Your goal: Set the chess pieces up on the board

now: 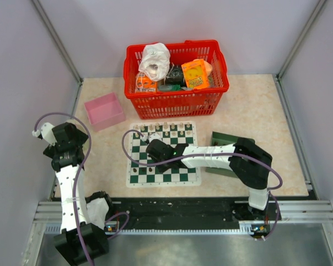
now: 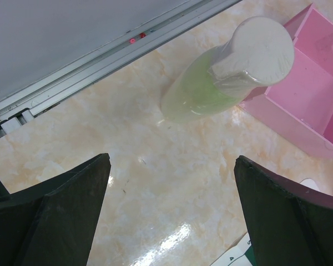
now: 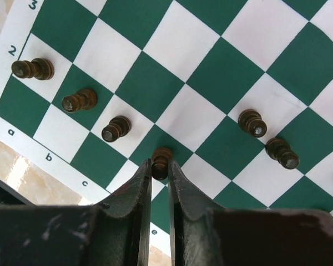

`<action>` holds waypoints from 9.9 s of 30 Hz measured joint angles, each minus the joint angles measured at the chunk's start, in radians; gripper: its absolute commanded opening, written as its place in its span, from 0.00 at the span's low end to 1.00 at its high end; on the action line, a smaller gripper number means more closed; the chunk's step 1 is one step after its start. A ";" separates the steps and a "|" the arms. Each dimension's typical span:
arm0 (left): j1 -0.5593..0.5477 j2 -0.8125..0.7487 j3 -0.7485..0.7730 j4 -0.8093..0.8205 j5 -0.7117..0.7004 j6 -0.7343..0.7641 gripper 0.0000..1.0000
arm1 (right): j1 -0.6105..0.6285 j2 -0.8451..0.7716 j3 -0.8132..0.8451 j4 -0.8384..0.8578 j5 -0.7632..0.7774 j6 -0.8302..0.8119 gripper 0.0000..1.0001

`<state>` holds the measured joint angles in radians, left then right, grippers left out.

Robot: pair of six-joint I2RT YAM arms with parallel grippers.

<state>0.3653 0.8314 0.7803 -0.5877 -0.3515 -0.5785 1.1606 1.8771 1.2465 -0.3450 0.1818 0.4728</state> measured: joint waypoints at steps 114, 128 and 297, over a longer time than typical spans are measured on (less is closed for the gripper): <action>0.000 -0.019 -0.001 0.001 0.059 -0.027 0.99 | -0.078 -0.152 -0.098 0.010 -0.007 -0.044 0.12; 0.000 -0.025 -0.001 0.001 0.067 -0.030 0.99 | -0.044 -0.141 -0.127 0.033 -0.030 -0.023 0.12; 0.001 -0.024 -0.022 0.011 0.071 -0.030 0.99 | -0.093 -0.185 -0.226 -0.003 -0.045 -0.004 0.18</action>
<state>0.3660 0.8078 0.7582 -0.5762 -0.2806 -0.6086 1.0672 1.6924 1.0206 -0.3481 0.1371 0.4686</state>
